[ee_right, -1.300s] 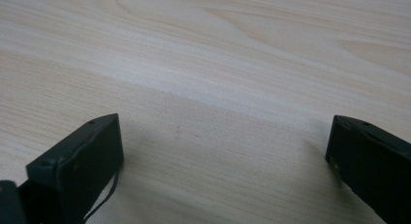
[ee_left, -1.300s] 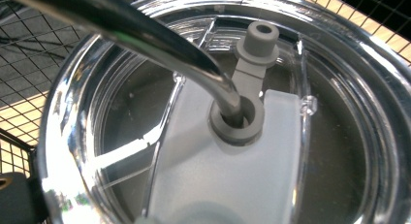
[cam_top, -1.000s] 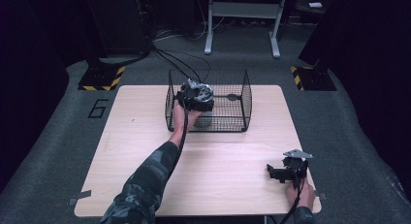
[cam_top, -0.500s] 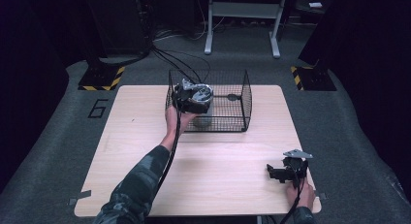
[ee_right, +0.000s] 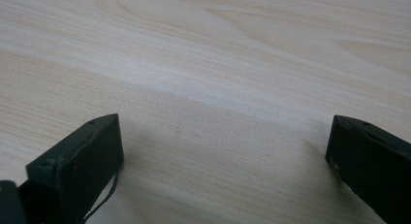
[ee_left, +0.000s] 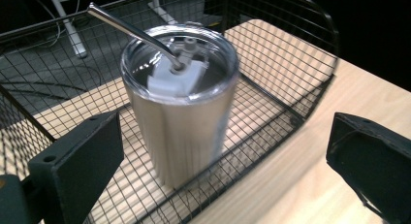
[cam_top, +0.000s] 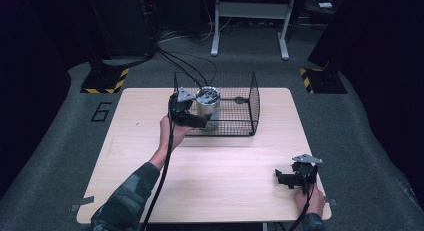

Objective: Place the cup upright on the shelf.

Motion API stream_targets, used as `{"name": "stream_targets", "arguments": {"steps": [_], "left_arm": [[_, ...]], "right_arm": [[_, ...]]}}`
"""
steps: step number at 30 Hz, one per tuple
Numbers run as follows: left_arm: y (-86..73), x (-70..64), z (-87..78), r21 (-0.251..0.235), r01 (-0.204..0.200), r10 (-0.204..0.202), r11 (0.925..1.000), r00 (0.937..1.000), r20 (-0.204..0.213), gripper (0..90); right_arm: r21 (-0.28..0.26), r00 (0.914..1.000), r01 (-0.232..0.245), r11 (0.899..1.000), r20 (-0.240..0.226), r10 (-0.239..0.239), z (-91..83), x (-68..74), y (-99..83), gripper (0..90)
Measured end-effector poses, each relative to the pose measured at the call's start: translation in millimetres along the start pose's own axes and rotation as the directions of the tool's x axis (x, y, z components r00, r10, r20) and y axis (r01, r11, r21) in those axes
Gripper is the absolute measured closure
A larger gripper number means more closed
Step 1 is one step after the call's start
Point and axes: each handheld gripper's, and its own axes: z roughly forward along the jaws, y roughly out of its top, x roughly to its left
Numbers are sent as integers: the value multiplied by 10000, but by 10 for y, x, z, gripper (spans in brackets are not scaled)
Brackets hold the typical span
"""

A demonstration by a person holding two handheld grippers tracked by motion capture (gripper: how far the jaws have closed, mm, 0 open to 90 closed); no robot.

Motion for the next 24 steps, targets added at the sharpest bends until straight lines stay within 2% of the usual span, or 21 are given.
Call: {"name": "stream_targets", "arguments": {"steps": [4, 5, 7, 11, 15, 18, 19, 24], "left_arm": [[-115, -34, -189, -58, -211, 211, 9998, 9998, 43, 1], [-151, -30, -237, 53, -286, 286, 9996, 9996, 58, 1], [-228, -29, -318, 23, -254, 254, 9997, 9997, 63, 1], [-453, -28, -497, 44, -197, 197, 9998, 9998, -39, 1], [-736, -21, -646, 319, -189, 197, 9993, 9995, -266, 0], [-1017, 3, -745, 588, 46, -15, 9983, 9986, -528, 0], [-1108, 20, -768, 800, 173, -133, 9966, 9987, -495, 0], [-1544, 109, -815, 1410, 784, -639, 9869, 9925, -1046, 0]], "right_arm": [[-7, 10000, 12, 10000, -6, -12, 1, 0, 0, 0], [-6, 10000, 5, 10000, 2, -5, 0, -1, 0, 0], [-4, 10000, 9, 10000, -5, -9, 0, -1, 0, 0], [1, 10000, -1, 10000, 0, 1, 0, 0, 0, 0], [-9, 10000, 12, 10000, 9, -12, 0, 1, 0, 0], [-5, 10000, 8, 10000, 10, -8, -1, 1, 0, 0], [-4, 10000, 1, 10000, 10, -1, -1, 1, 0, 0], [-6, 10000, 11, 10000, 10, -11, 0, 1, 0, 0]]}}
